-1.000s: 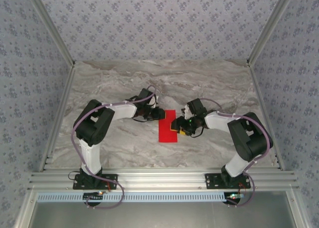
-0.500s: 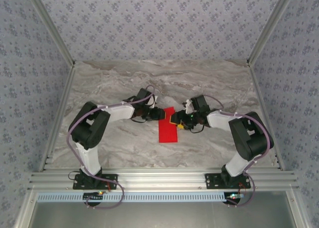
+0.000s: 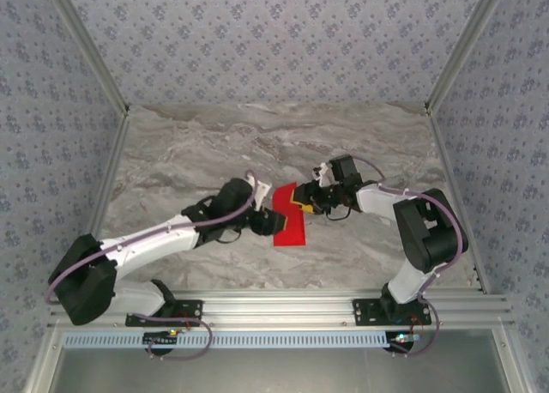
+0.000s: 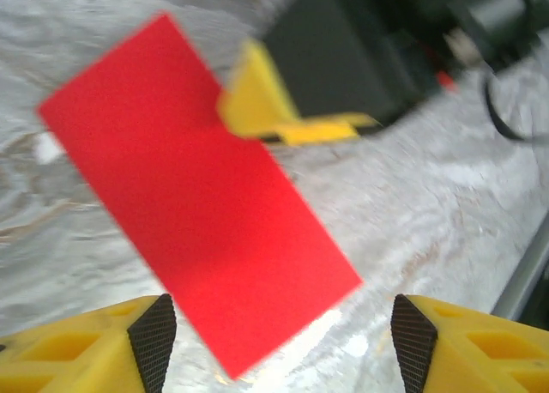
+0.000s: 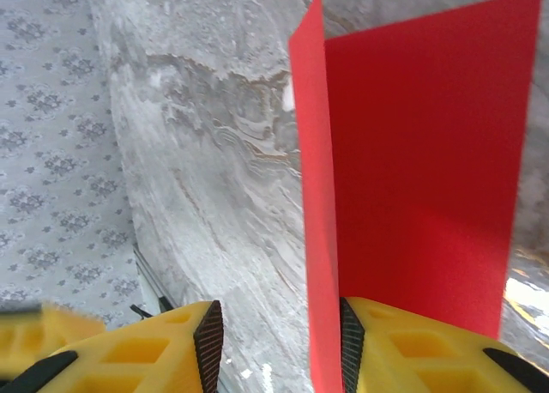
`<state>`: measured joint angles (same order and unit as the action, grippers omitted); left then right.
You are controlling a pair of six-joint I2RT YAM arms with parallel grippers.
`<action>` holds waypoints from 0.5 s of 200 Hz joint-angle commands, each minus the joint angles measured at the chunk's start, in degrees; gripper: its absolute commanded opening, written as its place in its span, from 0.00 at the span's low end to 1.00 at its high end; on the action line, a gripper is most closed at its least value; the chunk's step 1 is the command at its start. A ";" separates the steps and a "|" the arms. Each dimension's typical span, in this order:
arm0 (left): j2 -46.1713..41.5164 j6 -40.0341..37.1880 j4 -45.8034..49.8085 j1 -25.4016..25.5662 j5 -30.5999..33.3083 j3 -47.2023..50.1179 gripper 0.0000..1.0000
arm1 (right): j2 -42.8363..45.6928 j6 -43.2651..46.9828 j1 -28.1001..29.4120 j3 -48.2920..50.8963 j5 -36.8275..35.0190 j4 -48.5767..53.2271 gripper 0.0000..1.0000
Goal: Fold a paper plane with a square sheet of paper (fold left side to right side)
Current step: Fold the triangle a second time at the center of the table.
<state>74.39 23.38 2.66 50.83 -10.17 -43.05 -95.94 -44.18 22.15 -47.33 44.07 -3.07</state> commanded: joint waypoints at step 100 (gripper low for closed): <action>24.06 -3.83 17.10 17.54 26.75 -20.55 0.81 | -1.12 -0.73 1.67 -4.35 -0.68 4.73 0.41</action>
<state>95.77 20.36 13.58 66.92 9.19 -59.75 -96.20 -44.21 23.51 -50.09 43.88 -0.25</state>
